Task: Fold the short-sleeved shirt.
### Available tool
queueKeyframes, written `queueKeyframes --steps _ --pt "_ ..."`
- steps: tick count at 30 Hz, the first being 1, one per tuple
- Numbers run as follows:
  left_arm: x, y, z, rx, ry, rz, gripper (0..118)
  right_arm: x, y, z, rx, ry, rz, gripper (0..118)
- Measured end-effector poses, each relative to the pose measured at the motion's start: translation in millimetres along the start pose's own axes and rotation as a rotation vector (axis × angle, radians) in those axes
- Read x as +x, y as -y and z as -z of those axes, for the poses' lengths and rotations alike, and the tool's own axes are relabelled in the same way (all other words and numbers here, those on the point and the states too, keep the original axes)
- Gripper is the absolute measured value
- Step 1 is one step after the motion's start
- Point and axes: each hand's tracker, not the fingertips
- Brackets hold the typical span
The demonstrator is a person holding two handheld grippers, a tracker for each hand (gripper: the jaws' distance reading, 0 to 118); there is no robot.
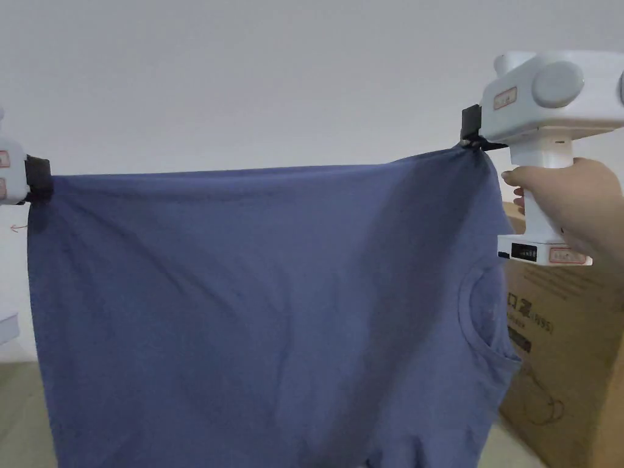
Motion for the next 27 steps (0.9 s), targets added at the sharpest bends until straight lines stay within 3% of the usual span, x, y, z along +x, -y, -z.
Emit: queueKeyframes --steps 4,7,11,14,17,21,25,27 --pt "-4 33 -1 0.034 0.004 -0.044 2 -6 43 6 0.021 0.026 0.007 0" --pt "-10 89 -10 -0.014 -0.013 -0.07 2 -4 114 2 -0.015 0.009 0.044 0" --pt "-9 198 -35 -0.216 0.039 -0.043 2 -2 252 -19 -0.241 -0.016 0.048 0" --pt "-17 296 -64 -0.421 0.054 -0.075 2 5 361 -46 -0.454 -0.045 0.125 0" --pt "-29 383 -98 -0.669 0.023 -0.064 2 19 467 -81 -0.656 0.005 0.128 0" --pt "-47 456 -148 -0.872 0.088 0.027 2 35 545 -144 -0.879 -0.063 0.036 0" --pt "-50 473 -202 -0.942 0.126 0.08 2 40 558 -215 -0.904 -0.168 -0.08 0" --pt "-54 473 -222 -0.939 0.141 0.092 2 44 560 -241 -0.931 -0.187 -0.056 0"
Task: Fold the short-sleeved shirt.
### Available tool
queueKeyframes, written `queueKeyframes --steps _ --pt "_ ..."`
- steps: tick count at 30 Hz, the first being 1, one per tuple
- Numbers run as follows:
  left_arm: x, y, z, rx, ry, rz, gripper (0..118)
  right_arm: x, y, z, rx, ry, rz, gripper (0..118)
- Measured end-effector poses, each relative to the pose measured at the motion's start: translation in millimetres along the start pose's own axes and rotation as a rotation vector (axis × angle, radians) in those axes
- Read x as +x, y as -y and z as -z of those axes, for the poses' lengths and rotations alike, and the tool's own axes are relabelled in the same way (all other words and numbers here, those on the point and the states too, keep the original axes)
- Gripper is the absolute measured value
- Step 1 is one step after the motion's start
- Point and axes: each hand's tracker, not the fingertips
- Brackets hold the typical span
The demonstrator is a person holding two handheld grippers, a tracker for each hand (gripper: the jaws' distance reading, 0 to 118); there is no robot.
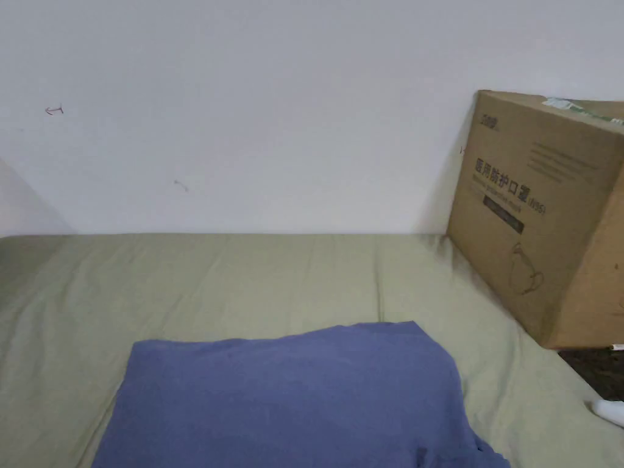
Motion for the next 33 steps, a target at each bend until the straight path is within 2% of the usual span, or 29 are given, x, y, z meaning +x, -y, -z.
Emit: queueKeyframes --steps 5,9,13,14,15,16,17,18,19,23,26,29,31,33 --pt "-1 31 -28 -0.047 0.007 0.029 2 0 46 -26 -0.048 -0.05 0.036 0" --pt "0 56 -40 -0.098 0.046 0.067 2 4 61 -41 -0.091 -0.063 0.044 0" --pt "-3 64 -52 -0.129 0.08 0.067 2 9 66 -48 -0.134 -0.093 0.084 0" --pt "-4 65 -55 -0.129 0.09 0.058 9 9 66 -49 -0.136 -0.095 0.091 0" --pt "-5 65 -59 -0.124 0.101 0.048 27 9 64 -50 -0.143 -0.098 0.111 6" --pt "-6 66 -62 -0.121 0.09 0.047 55 11 62 -51 -0.163 -0.111 0.14 28" --pt "-9 67 -62 -0.122 0.074 0.043 89 11 62 -53 -0.174 -0.105 0.157 73" --pt "-12 68 -65 -0.124 0.069 0.033 98 12 61 -54 -0.191 -0.106 0.18 95" --pt "-14 67 -71 -0.117 0.076 0.014 97 12 61 -58 -0.192 -0.105 0.187 101" --pt "-10 56 -96 -0.083 0.112 -0.042 97 6 48 -86 -0.142 -0.066 0.178 101" --pt "14 32 -135 0.087 0.108 -0.062 96 -12 27 -116 -0.015 -0.014 0.131 100" --pt "36 12 -170 0.382 0.079 -0.098 96 -39 7 -152 0.23 -0.039 0.088 100" --pt "61 3 -193 0.596 0.04 -0.138 93 -54 -3 -171 0.441 -0.118 0.145 95" --pt "74 -3 -200 0.734 0.075 -0.175 81 -69 -10 -182 0.62 -0.169 0.205 80"
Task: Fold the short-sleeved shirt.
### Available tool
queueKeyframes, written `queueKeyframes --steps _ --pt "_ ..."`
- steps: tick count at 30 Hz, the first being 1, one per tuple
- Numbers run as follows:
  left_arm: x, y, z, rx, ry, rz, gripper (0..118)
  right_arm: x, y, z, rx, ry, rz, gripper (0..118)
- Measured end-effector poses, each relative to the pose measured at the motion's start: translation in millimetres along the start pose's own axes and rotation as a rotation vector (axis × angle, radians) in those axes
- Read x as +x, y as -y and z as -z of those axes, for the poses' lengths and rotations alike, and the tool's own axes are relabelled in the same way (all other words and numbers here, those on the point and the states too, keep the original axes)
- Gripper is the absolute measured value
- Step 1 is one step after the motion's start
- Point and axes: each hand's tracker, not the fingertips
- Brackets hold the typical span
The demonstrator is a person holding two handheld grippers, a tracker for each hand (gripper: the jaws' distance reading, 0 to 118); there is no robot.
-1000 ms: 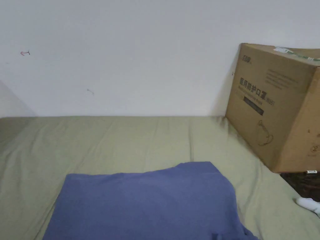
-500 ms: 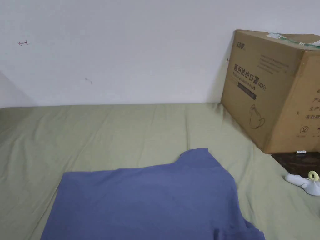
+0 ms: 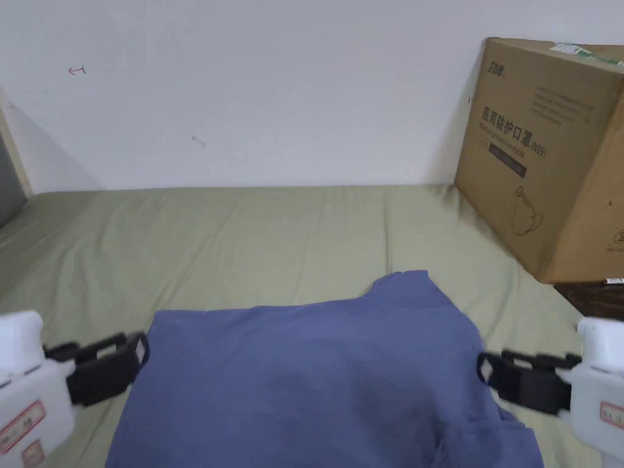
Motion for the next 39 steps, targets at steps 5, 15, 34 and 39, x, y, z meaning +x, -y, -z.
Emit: queueKeyframes --steps 5,15,34,39 --pt "43 -9 4 0.137 -0.009 0.063 0 -41 -14 -9 0.325 0.038 -0.028 0" --pt "60 -9 19 0.118 0.025 0.111 0 -61 -40 -4 0.369 0.077 -0.103 0" --pt "-102 106 63 -1.019 -0.26 -0.132 105 -11 16 24 -0.019 0.041 -0.028 0" --pt "-107 140 82 -0.927 -0.197 -0.093 98 -3 26 30 -0.09 0.049 0.025 0"
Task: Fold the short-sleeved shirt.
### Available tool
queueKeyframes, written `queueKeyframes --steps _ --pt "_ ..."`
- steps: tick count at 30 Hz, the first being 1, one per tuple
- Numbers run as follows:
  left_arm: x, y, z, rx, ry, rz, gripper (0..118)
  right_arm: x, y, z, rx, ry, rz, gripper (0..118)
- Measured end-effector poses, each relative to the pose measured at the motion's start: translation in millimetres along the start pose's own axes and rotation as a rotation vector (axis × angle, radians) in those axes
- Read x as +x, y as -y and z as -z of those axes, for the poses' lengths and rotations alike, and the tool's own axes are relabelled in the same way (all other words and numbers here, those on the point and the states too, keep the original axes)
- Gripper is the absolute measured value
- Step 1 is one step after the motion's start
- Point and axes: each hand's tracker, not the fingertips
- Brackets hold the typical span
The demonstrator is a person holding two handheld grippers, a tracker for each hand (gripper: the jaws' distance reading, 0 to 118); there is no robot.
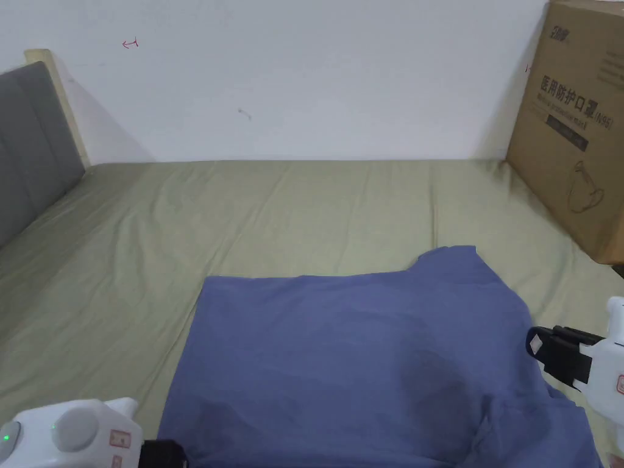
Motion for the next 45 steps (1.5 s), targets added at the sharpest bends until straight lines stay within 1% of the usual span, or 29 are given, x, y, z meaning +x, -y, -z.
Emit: queueKeyframes --steps 2,3,4,5,6,7,9,10,11,12,13,14,16,18,19,21,22,23,25,27,28,31,33,34,37,38,40,43,45 --pt "13 12 -2 0.01 -0.044 0.081 76 4 2 -1 -0.023 -0.005 0.026 0" --pt "20 16 -9 0.05 -0.064 0.158 58 7 4 -2 -0.028 -0.007 0.033 0" --pt "23 20 -15 0.065 -0.015 0.198 26 10 5 -5 -0.03 -0.008 0.031 0" --pt "23 22 -19 0.065 0.042 0.193 4 13 6 -6 -0.035 -0.009 0.028 0" --pt "23 23 -24 0.06 0.072 0.164 4 19 9 -8 -0.049 -0.018 0.018 0" --pt "22 22 -30 0.102 0.061 0.118 4 23 10 -9 -0.072 -0.028 0.004 0" --pt "17 23 -41 0.152 0.058 0.098 4 32 12 -9 -0.129 -0.001 -0.015 3" --pt "14 22 -47 0.171 0.075 0.068 4 35 15 -9 -0.181 0.025 -0.014 26" --pt "12 21 -51 0.173 0.093 0.045 4 41 16 -5 -0.23 0.044 -0.008 83" --pt "10 21 -55 0.172 0.104 0.03 4 50 21 3 -0.318 0.096 0.012 107" --pt "17 27 -60 0.174 0.101 0.035 4 61 29 13 -0.429 0.116 0.018 108" --pt "18 28 -62 0.176 0.096 0.041 3 73 35 19 -0.441 0.129 0.044 108" --pt "21 28 -64 0.176 0.077 0.056 3 92 51 34 -0.541 0.137 0.06 108" --pt "25 31 -64 0.162 0.066 0.055 4 103 68 47 -0.641 0.21 0.016 108" --pt "25 30 -63 0.153 0.062 0.052 4 108 77 54 -0.694 0.229 -0.014 108" --pt "23 29 -59 0.142 0.061 0.041 4 114 88 61 -0.751 0.234 -0.033 102" --pt "23 29 -58 0.139 0.061 0.04 4 115 93 60 -0.764 0.23 -0.036 96" --pt "23 29 -58 0.137 0.061 0.038 4 116 94 59 -0.756 0.218 -0.027 84" --pt "21 29 -54 0.135 0.067 0.007 4 115 90 49 -0.718 0.195 -0.02 72" --pt "17 29 -52 0.115 0.104 -0.021 4 115 85 43 -0.673 0.181 -0.029 23" --pt "16 30 -51 0.111 0.114 -0.029 4 115 83 41 -0.649 0.167 -0.016 14" --pt "15 29 -51 0.126 0.124 -0.027 4 115 84 41 -0.672 0.173 -0.001 13" --pt "16 30 -52 0.132 0.117 -0.01 4 114 84 41 -0.666 0.188 0.05 13" --pt "16 31 -53 0.136 0.121 -0.006 3 114 84 42 -0.673 0.174 0.055 13" --pt "17 34 -58 0.161 0.123 0.026 3 108 85 36 -0.662 0.171 -0.012 13" --pt "17 35 -62 0.168 0.123 0.028 4 107 84 33 -0.66 0.171 -0.02 13" --pt "15 36 -74 0.182 0.134 0.031 3 104 79 19 -0.652 0.138 -0.006 13" --pt "13 33 -95 0.217 0.147 0.033 4 96 61 -3 -0.613 0.117 -0.02 13" --pt "12 22 -108 0.227 0.157 0.024 4 94 43 -11 -0.591 0.1 -0.004 13"
